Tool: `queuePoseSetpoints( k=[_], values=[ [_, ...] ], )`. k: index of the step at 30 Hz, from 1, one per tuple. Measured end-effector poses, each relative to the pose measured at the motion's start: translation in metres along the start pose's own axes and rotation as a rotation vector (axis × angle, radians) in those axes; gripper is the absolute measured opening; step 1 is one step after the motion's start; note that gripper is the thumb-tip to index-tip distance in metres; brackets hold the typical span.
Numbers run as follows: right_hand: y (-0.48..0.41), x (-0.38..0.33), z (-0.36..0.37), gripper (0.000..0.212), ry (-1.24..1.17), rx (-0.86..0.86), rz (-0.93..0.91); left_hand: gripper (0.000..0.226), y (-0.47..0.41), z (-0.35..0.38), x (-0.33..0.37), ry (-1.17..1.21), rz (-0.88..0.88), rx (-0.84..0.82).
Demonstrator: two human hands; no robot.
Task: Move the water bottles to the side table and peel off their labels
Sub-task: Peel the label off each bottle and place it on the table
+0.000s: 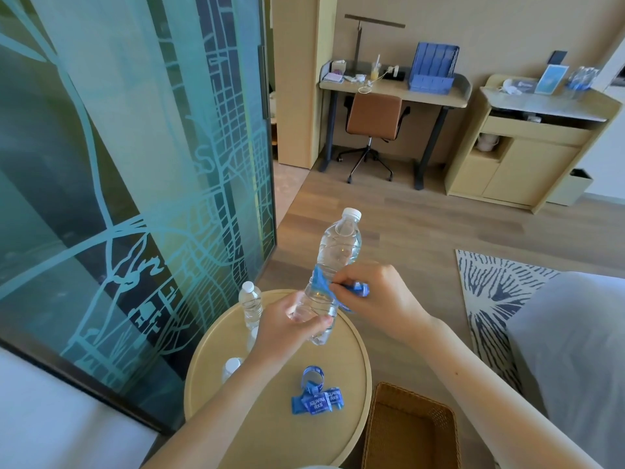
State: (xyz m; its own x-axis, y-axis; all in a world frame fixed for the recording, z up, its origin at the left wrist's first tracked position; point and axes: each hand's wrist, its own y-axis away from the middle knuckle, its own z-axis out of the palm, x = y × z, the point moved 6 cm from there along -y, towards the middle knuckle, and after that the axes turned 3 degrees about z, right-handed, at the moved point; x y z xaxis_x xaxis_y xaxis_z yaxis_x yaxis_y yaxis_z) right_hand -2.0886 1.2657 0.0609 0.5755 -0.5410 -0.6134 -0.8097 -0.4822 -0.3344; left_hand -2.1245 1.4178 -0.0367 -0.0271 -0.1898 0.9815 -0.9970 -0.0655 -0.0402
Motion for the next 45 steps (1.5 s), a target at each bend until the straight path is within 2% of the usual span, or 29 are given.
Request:
queuePoseSetpoints(
  k=[4,7,10,15,20,23,31,35,39,45],
  values=[
    [0.001,-0.002,0.000,0.016,0.027,0.006,-0.068,0.028,-0.003,-0.003,-0.008,-0.007,-0.071,0.017],
    [0.003,0.005,-0.004,0.015,-0.069,0.050,0.003,0.043,-0.004,-0.005,-0.014,0.048,-0.131,0.039],
    [0.005,0.023,-0.007,0.008,-0.200,0.098,0.127,0.030,-0.003,-0.009,-0.013,0.093,-0.140,0.037],
    [0.014,0.070,0.004,0.016,-0.441,0.160,0.449,0.038,-0.003,-0.020,-0.021,0.153,-0.161,0.037],
    [0.028,0.111,0.034,0.008,-0.514,0.173,0.624,0.029,-0.001,-0.033,-0.029,0.111,-0.154,0.047],
    [0.038,0.142,0.063,0.008,-0.504,0.167,0.727,0.032,0.001,-0.036,-0.039,0.102,-0.168,0.037],
    [0.080,0.228,0.184,0.006,-0.479,0.007,1.029,0.031,0.008,-0.037,-0.092,0.096,-0.303,0.061],
    [0.108,0.267,0.248,0.016,-0.475,-0.085,1.197,0.028,0.008,-0.035,-0.129,0.095,-0.367,0.069],
    [0.133,0.292,0.296,0.018,-0.469,-0.126,1.347,0.031,0.010,-0.032,-0.161,0.098,-0.397,0.085],
    [0.146,0.304,0.324,0.028,-0.353,-0.240,1.296,0.028,0.016,-0.023,-0.180,0.122,-0.424,0.090]
  ],
)
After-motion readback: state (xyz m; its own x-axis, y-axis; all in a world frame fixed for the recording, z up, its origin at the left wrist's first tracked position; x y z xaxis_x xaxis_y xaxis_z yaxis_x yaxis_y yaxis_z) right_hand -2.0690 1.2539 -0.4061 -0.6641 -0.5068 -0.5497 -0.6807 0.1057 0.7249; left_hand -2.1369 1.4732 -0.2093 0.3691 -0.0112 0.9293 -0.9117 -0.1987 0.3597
